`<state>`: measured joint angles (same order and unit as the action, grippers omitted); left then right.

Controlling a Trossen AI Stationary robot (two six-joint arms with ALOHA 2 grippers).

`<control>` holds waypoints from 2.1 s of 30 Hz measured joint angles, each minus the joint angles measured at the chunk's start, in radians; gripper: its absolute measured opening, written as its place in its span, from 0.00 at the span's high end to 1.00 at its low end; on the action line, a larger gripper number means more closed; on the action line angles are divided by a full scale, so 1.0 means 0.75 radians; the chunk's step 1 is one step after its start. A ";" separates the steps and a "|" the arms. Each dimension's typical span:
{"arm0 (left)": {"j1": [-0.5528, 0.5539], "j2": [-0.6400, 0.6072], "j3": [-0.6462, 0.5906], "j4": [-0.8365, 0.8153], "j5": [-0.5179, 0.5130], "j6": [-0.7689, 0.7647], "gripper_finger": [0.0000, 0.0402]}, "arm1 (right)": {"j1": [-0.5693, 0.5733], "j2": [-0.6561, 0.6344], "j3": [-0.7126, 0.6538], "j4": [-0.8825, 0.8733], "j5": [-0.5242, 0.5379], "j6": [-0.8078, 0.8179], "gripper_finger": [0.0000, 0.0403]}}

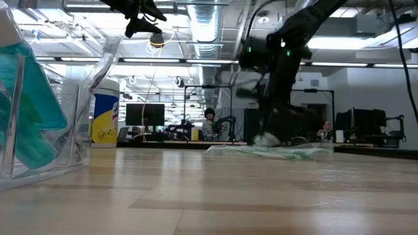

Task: Pick & Place toothbrushing station
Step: Put the purple toothbrush into the transparent organizer

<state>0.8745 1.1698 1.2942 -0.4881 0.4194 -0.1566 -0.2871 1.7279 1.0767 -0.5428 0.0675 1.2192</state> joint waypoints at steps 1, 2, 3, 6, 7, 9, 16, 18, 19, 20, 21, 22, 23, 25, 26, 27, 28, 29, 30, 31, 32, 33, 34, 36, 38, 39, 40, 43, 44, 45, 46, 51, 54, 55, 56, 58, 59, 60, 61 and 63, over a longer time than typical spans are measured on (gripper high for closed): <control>0.000 0.000 0.000 0.000 0.000 0.001 0.46 | 0.005 -0.026 0.005 0.007 0.001 -0.001 1.00; 0.000 0.000 0.000 0.000 0.000 0.001 0.46 | 0.010 -0.058 0.006 -0.001 0.009 -0.008 1.00; 0.000 0.000 0.000 -0.002 0.000 0.001 0.46 | 0.016 -0.088 0.009 -0.010 0.014 -0.015 1.00; 0.000 0.000 0.000 -0.003 0.000 0.002 0.46 | 0.020 -0.190 0.016 -0.018 0.052 -0.025 1.00; 0.000 0.000 0.000 -0.003 0.000 0.002 0.46 | 0.019 -0.229 0.016 -0.019 0.070 -0.037 1.00; 0.000 0.000 0.000 -0.003 0.000 0.004 0.46 | 0.027 -0.303 0.017 0.031 0.120 -0.080 1.00; 0.000 0.000 0.000 -0.001 0.001 0.004 0.46 | 0.221 -0.456 0.017 0.479 0.502 -0.548 1.00; 0.000 0.000 0.000 0.002 0.001 0.004 0.46 | 0.298 -0.448 0.018 0.724 0.636 -0.759 1.00; 0.000 0.000 0.000 0.003 0.001 0.004 0.46 | 0.328 -0.444 0.019 0.831 0.672 -0.860 1.00; 0.000 0.000 0.000 0.007 0.001 0.004 0.46 | 0.359 -0.442 0.018 0.914 0.692 -0.945 1.00; 0.000 0.000 0.000 0.009 0.001 0.004 0.46 | 0.387 -0.422 0.018 1.018 0.701 -1.005 1.00; 0.000 0.000 0.000 0.009 0.001 0.004 0.46 | 0.414 -0.391 0.024 1.112 0.704 -1.048 1.00; 0.000 0.000 0.000 0.012 0.001 0.004 0.46 | 0.444 -0.368 0.022 1.154 0.708 -1.081 1.00; 0.000 0.000 0.000 0.017 0.001 0.004 0.46 | 0.505 -0.312 0.014 1.218 0.719 -1.112 1.00; 0.000 0.000 0.000 0.018 0.001 0.004 0.46 | 0.533 -0.276 0.016 1.268 0.717 -1.109 1.00; 0.000 0.000 0.000 0.021 0.002 0.004 0.46 | 0.566 -0.238 0.018 1.305 0.718 -1.107 1.00; 0.000 0.000 0.000 0.027 0.001 0.004 0.46 | 0.601 -0.201 0.018 1.343 0.716 -1.106 1.00; 0.000 0.000 0.000 0.029 0.001 0.004 0.46 | 0.634 -0.155 0.018 1.384 0.712 -1.106 1.00; 0.000 0.000 0.000 0.032 0.001 0.004 0.46 | 0.666 -0.101 0.017 1.449 0.702 -1.105 1.00; 0.000 0.000 0.000 0.039 0.001 0.004 0.46 | 0.692 -0.050 0.017 1.512 0.677 -1.104 1.00; 0.000 0.000 0.000 0.047 0.001 0.004 0.46 | 0.716 -0.005 0.016 1.578 0.671 -1.103 1.00; 0.000 0.000 0.000 0.054 0.001 0.004 0.46 | 0.732 0.033 0.014 1.648 0.643 -1.101 1.00; 0.000 0.000 0.000 0.063 0.001 0.003 0.46 | 0.743 0.076 0.016 1.736 0.607 -1.089 1.00; 0.000 0.000 0.000 0.067 0.001 -0.002 0.46 | 0.753 0.140 0.017 1.851 0.544 -1.060 1.00; 0.000 0.000 0.000 0.069 0.001 -0.004 0.46 | 0.757 0.207 0.030 1.894 0.511 -1.037 1.00; 0.000 0.000 0.000 0.069 0.001 -0.005 0.46 | 0.756 0.236 0.042 1.887 0.501 -1.034 1.00; 0.000 0.000 0.000 0.073 0.001 -0.005 0.46 | 0.754 0.261 0.053 1.884 0.485 -1.032 1.00; 0.000 0.000 0.000 0.077 0.001 -0.006 0.46 | 0.742 0.327 0.118 1.883 0.390 -1.032 1.00; 0.000 0.000 0.000 0.079 0.001 -0.006 0.46 | 0.737 0.352 0.148 1.883 0.354 -1.032 1.00; 0.000 0.000 0.000 0.080 0.001 -0.006 0.46 | 0.730 0.380 0.177 1.882 0.323 -1.032 1.00; 0.000 0.000 0.000 0.082 0.001 -0.006 0.46 | 0.725 0.407 0.208 1.871 0.296 -1.031 1.00; 0.000 0.000 0.000 0.084 0.001 -0.006 0.46 | 0.706 0.536 0.394 1.800 0.181 -1.037 1.00; 0.000 0.000 0.000 0.085 0.002 -0.006 0.46 | 0.704 0.623 0.493 1.751 0.114 -1.032 1.00; 0.000 0.000 0.000 0.085 0.002 -0.006 0.46 | 0.703 0.653 0.527 1.735 0.090 -1.032 1.00; 0.000 0.000 0.000 0.084 0.002 -0.006 0.46 | 0.701 0.681 0.559 1.733 0.067 -1.032 1.00; 0.000 0.000 0.000 0.085 0.002 -0.006 0.46 | 0.700 0.697 0.594 1.692 0.044 -1.032 1.00; 0.000 0.000 0.000 0.085 0.002 -0.006 0.46 | 0.701 0.697 0.607 1.667 0.041 -1.032 1.00; 0.000 0.000 0.000 0.085 0.002 -0.003 0.46 | 0.700 0.693 0.614 1.634 0.042 -1.033 1.00; 0.000 0.000 0.000 0.084 0.002 0.001 0.46 | 0.697 0.690 0.615 1.599 0.042 -1.042 1.00; 0.000 0.000 0.000 0.084 0.002 0.021 0.46 | 0.690 0.692 0.611 1.537 0.039 -1.070 1.00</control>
<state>0.8745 1.1698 1.2942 -0.4250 0.4210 -0.1408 0.2307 2.2472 1.5349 0.6101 0.0969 0.4163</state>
